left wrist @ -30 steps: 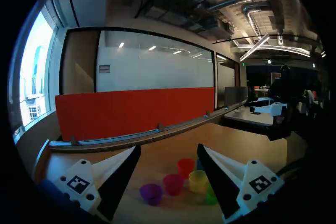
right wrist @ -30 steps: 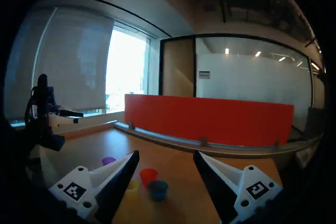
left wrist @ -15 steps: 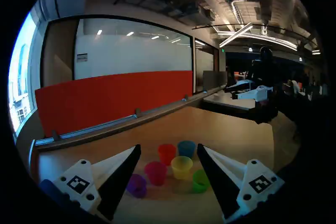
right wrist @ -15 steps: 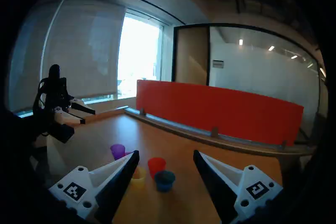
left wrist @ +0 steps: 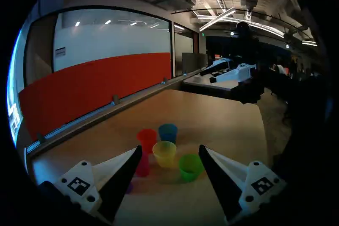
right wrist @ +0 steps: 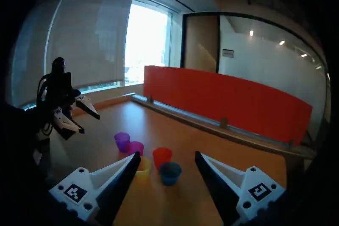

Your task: Pour water

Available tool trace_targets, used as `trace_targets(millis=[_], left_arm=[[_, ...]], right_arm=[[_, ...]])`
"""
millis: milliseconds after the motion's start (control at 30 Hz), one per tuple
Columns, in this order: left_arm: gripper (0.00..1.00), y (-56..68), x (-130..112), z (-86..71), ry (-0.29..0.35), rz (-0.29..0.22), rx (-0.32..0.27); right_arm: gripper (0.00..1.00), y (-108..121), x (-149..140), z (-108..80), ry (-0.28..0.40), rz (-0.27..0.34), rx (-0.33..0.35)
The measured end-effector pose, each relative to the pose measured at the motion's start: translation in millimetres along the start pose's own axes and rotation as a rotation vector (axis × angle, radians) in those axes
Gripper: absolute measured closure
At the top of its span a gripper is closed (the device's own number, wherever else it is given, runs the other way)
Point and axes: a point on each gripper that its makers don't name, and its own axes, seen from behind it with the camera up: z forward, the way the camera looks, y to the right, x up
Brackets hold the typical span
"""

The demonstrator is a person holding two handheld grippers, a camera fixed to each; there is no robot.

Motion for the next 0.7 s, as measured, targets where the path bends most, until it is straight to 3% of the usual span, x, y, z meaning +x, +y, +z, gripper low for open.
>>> trace_targets(millis=[300, 700], left_arm=[[0.0, 6.9, -24.1, 17.7, -0.036, 0.008, -0.047], [0.0, 25.5, -68.3, 44.2, -0.1, 0.017, -0.123]], right_arm=[[0.0, 4.3, -13.8, 12.3, -0.029, 0.02, 0.016], [0.0, 12.0, -28.6, 24.4, -0.05, 0.039, 0.016]])
